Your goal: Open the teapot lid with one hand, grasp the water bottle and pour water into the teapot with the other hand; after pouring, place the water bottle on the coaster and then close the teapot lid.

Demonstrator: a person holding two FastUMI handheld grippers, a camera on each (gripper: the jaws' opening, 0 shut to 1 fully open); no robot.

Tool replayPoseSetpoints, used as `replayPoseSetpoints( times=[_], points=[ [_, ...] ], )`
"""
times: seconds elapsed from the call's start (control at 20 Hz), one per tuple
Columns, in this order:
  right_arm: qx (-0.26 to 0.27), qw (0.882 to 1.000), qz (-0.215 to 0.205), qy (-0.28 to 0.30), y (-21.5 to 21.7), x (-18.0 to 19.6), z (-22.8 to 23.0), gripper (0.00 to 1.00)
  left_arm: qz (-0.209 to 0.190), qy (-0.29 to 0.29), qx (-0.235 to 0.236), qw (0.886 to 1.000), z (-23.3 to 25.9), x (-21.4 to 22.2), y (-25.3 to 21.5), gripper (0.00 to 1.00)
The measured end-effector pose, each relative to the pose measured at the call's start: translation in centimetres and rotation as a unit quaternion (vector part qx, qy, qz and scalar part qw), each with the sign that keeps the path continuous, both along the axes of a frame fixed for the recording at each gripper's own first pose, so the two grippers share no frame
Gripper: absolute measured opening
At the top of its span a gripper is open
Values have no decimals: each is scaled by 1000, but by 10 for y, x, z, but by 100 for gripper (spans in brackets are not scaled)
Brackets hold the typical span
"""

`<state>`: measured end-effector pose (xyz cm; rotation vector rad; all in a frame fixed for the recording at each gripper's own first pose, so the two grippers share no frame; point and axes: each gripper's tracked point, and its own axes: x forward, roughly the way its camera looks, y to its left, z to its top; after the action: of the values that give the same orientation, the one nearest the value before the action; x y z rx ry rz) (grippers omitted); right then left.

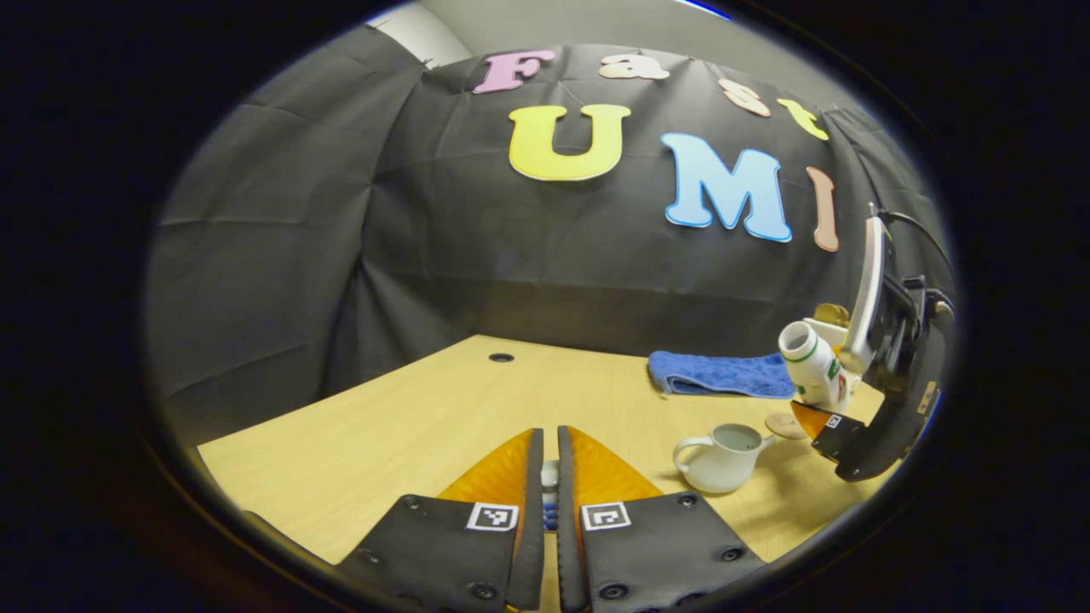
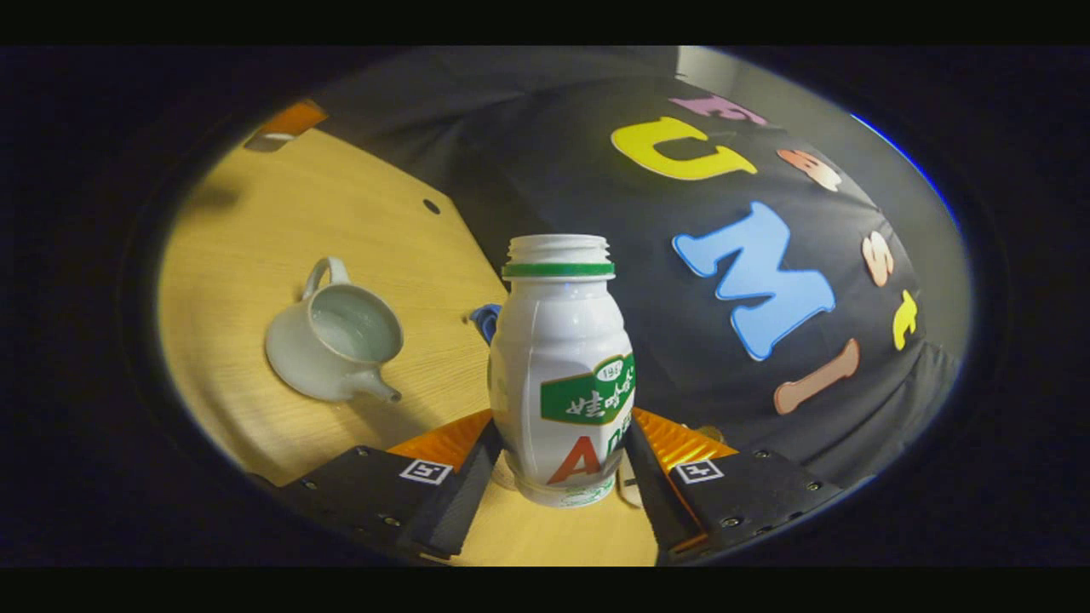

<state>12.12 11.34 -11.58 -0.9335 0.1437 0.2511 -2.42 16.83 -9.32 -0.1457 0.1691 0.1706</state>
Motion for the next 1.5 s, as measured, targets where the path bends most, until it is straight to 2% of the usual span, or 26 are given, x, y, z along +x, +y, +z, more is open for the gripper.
replayPoseSetpoints(
  times=[0.1,0.3,0.4,0.55,0.6,0.7,0.8,0.85,1.05,1.1,1.2,1.25,1.4,1.45,1.5],
  points=[
    [64,998,-13,24,-1,-3,-1,80,-9,-6,3,1000,7,1,-11,14],
    [164,985,-35,51,-17,-26,2,80,-34,-17,8,999,18,3,-39,17],
    [205,975,-44,67,-24,-36,1,80,-49,-22,12,998,23,4,-56,13],
    [261,960,-55,84,-34,-55,2,80,-73,-29,15,997,30,6,-84,13],
    [276,956,-58,87,-36,-55,2,80,-82,-31,15,996,32,5,-93,10],
    [295,950,-63,80,-46,-59,9,80,-96,-33,14,995,33,6,-108,13],
    [313,944,-70,75,-54,-59,13,80,-106,-35,15,994,35,5,-118,10],
    [323,941,-72,75,-55,-58,13,80,-110,-36,14,993,35,4,-121,13],
    [348,931,-80,77,-64,-53,3,80,-118,-39,8,992,37,5,-127,13],
    [352,929,-84,78,-68,-52,1,80,-118,-40,7,992,38,5,-127,17],
    [361,925,-89,75,-73,-49,-1,80,-121,-41,5,992,38,6,-128,17],
    [364,924,-90,73,-76,-48,-2,80,-121,-43,6,992,38,6,-127,13],
    [363,925,-92,68,-81,-46,-4,80,-126,-52,7,991,44,16,-130,13],
    [361,926,-92,67,-82,-47,-4,80,-130,-53,3,990,45,21,-132,17],
    [359,927,-91,65,-82,-47,-4,80,-136,-53,-2,989,45,28,-136,13]
  ],
)
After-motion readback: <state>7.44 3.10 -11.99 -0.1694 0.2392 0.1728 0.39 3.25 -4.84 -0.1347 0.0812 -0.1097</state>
